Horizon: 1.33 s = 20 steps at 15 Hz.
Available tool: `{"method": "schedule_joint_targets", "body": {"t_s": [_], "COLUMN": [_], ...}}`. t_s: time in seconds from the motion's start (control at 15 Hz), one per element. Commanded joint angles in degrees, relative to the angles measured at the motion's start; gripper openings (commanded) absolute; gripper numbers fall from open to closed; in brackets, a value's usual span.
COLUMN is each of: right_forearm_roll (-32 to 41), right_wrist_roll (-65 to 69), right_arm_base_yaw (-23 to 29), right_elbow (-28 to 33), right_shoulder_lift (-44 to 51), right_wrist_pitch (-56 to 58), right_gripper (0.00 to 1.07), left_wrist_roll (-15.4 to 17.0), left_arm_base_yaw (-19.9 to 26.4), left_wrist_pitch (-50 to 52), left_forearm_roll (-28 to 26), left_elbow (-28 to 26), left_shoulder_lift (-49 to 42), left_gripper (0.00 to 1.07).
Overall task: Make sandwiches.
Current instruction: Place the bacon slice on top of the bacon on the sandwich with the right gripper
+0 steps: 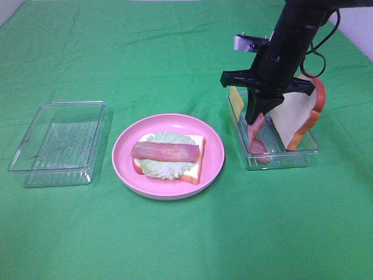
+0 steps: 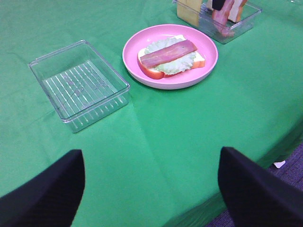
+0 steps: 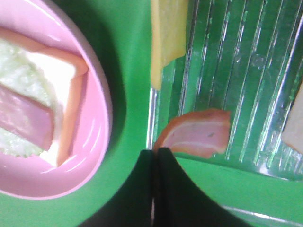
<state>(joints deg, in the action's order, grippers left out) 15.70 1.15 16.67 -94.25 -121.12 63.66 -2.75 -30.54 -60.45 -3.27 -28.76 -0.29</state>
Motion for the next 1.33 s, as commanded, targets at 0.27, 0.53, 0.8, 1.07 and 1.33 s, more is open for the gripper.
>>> {"method": "schedule_joint_targets", "body": {"t_s": [0.27,0.53,0.8,1.07,1.33], "right_forearm_roll": [6.53,21.6,26.59,30.31,18.91], "right_wrist_roll": [-2.23,-10.83,-13.29,-13.41,-7.62], "right_arm_base_yaw": [0.23,2.58,11.86,15.36,15.18], "right_elbow": [-0.34,-0.29,-0.23,-0.23,-0.23], "right_shoulder_lift": [8.08,8.65,4.53,-0.92,-4.07], "right_wrist_pitch": [6.42,4.24,-10.49,-16.5,-19.88], "right_gripper": [0.0,0.0,0.0,0.0,0.0], "left_wrist_roll": [0.34,0.34,0.34,0.34,0.34], "left_arm_base_yaw": [-0.23,-0.23,-0.23,-0.23,-0.23], "left_wrist_pitch": [0.52,0.52,0.52,0.52,0.52], "left_forearm_roll": [0.29,0.29,0.29,0.29,0.29], "left_elbow": [0.17,0.17,0.17,0.17,0.17], "left_shoulder_lift": [-1.38,-1.38,-1.38,-1.38,-1.38], "left_gripper": [0.75,0.75,0.75,0.75,0.75]}}
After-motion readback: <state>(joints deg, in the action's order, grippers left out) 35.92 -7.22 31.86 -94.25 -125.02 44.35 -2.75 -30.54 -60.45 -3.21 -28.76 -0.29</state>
